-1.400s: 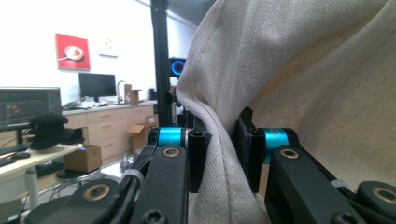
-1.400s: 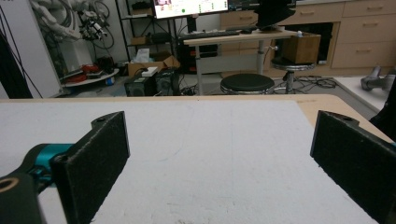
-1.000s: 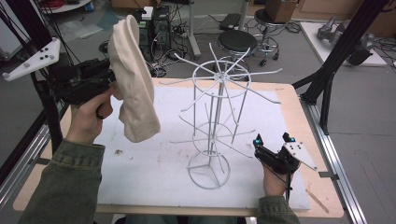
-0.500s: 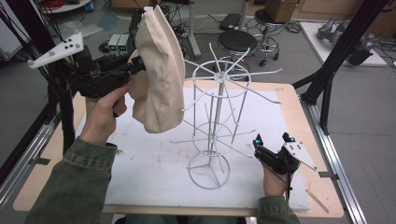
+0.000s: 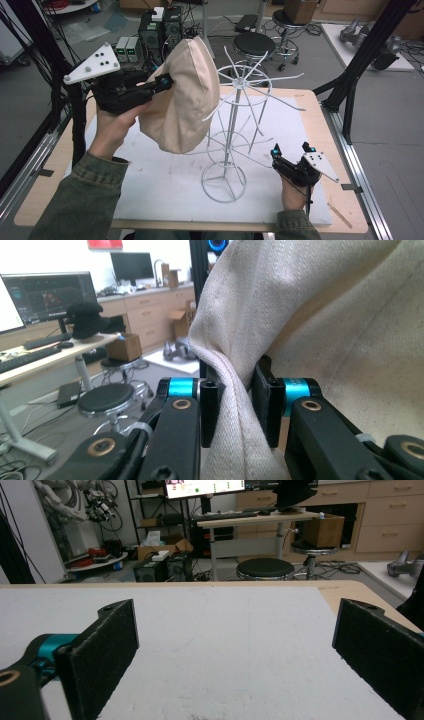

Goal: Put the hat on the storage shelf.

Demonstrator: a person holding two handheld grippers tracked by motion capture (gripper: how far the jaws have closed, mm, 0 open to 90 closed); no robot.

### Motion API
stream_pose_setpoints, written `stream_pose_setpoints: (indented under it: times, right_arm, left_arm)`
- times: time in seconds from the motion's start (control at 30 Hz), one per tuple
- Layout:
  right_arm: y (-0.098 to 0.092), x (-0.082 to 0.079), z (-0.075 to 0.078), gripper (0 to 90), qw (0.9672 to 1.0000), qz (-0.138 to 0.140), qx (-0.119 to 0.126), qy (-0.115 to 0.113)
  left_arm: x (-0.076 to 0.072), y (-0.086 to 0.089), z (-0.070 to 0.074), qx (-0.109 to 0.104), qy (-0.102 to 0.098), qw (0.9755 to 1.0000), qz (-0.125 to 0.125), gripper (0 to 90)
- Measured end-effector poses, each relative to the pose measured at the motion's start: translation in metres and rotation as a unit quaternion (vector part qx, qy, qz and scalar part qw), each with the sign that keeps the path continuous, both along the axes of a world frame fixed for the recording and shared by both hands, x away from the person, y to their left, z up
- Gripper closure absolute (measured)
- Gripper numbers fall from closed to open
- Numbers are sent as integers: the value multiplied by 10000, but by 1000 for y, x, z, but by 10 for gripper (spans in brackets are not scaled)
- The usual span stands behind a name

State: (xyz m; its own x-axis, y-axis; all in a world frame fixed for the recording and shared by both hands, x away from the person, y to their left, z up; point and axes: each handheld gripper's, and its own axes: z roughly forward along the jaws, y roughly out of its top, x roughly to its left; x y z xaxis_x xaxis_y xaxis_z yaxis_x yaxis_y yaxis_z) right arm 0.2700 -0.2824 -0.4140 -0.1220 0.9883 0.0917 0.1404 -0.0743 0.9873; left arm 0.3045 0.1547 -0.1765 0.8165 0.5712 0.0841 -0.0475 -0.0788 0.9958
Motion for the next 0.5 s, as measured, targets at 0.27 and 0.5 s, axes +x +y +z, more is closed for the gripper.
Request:
stream_pose_setpoints:
  times: [0.27,0.5]
  right_arm:
    - [0,0,0,37,10000,-1,-4,0]
    - [0,0,0,37,10000,-8,3,-1]
  left_arm:
    - [2,2,-14,130,134,9998,-21,765]
    - [7,1,-23,238,293,9991,-213,715]
